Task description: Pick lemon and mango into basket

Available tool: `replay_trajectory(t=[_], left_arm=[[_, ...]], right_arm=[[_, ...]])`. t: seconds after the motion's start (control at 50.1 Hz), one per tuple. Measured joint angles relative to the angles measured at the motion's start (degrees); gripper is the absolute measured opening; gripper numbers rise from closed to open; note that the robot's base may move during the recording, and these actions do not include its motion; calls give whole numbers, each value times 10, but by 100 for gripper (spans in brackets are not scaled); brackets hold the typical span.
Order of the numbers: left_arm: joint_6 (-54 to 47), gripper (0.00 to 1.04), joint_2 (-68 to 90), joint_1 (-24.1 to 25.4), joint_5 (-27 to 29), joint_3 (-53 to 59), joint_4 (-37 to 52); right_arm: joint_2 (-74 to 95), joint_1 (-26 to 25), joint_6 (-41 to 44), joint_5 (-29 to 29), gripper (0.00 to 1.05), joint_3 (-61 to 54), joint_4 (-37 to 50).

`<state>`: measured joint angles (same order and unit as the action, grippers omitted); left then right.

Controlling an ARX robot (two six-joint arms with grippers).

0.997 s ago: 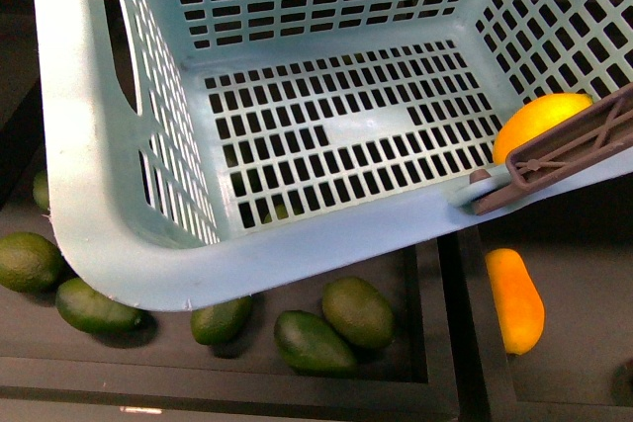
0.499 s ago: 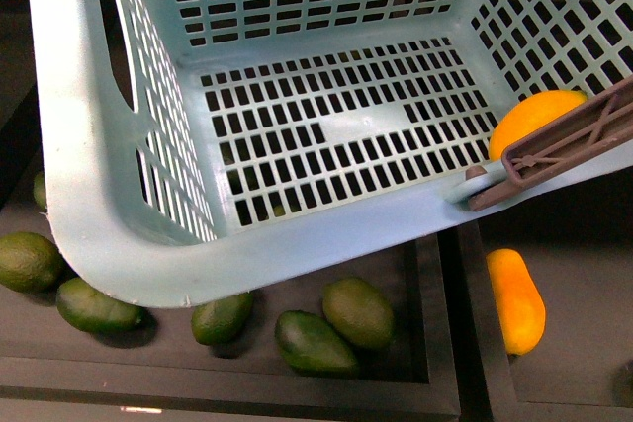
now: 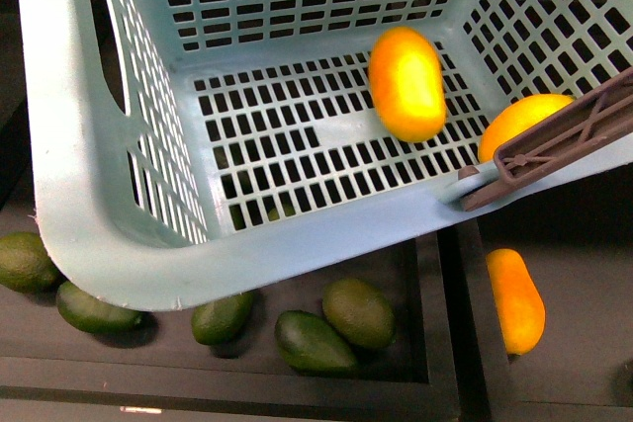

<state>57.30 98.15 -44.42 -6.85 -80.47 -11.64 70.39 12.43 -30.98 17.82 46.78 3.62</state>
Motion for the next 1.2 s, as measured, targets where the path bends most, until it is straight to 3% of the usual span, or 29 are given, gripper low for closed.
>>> replay_trajectory(t=[0.06, 0.12, 0.199, 0.299, 0.519, 0.718, 1.197], left_arm=[[-1, 5, 0, 0, 2, 0, 0], [-2, 5, 0, -1, 1, 0, 0], [0, 5, 0, -2, -4, 0, 0], [3, 5, 0, -1, -4, 0, 0], [0, 5, 0, -2, -3, 0, 0], [0, 5, 0, -2, -3, 0, 0], [-2, 5, 0, -2, 0, 0, 0]], right_arm=[[-14, -9, 7, -5, 94, -10, 24], [-28, -18, 87, -63, 84, -63, 150], [-52, -30, 213, -89, 67, -151, 286], [-95, -47, 277, -104, 45, -222, 327], [-169, -73, 301, -129, 2, -319, 342], [-244, -122, 306, -174, 2, -379, 331], [-366, -122, 306, -177, 2, -433, 262]])
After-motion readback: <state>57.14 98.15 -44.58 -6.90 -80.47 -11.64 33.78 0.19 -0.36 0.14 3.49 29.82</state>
